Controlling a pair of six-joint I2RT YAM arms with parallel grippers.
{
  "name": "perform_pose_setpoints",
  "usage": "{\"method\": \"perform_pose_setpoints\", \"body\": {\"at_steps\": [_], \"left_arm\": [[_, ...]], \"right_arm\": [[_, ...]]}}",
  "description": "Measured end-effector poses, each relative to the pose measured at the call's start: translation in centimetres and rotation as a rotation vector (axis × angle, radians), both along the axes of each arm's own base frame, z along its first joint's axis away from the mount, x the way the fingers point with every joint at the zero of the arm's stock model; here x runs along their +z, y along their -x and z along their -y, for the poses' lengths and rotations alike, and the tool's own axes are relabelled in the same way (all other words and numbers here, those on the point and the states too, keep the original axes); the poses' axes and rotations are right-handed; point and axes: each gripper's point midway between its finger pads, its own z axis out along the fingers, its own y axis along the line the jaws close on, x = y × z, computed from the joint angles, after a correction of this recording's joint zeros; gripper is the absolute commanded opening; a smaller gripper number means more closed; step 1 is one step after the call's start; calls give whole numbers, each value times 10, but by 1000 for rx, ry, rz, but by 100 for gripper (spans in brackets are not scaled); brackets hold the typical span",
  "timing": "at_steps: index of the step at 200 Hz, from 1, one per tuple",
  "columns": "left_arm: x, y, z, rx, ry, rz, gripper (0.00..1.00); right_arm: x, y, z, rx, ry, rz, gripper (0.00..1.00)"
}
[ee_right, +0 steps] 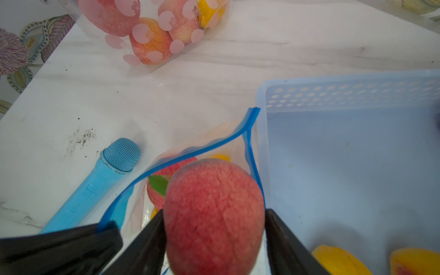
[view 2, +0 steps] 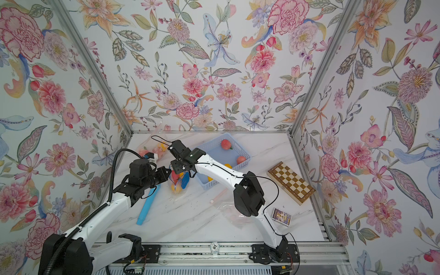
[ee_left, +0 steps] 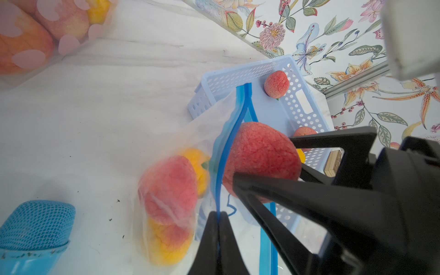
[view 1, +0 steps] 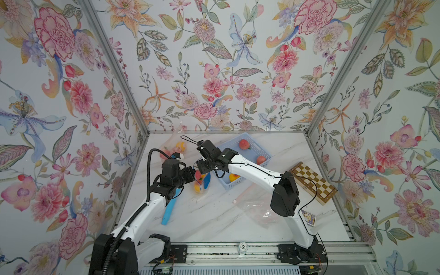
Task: Place the peach in a zip-top bag and seal the zipper
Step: Place the peach in the zipper food storage bag.
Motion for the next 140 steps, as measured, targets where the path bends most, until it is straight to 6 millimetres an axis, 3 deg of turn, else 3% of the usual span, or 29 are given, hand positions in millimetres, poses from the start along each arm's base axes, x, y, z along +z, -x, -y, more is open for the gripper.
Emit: {"method": "perform_pose_setpoints", "body": {"at_steps": [59, 140], "left_arm": [[0, 0, 0, -1, 0, 0, 0], [-2, 0, 0, -1, -1, -6, 0]], "right_arm": [[15, 1, -7, 21, -42, -2, 72], [44, -8, 11, -45, -123, -19, 54]]}}
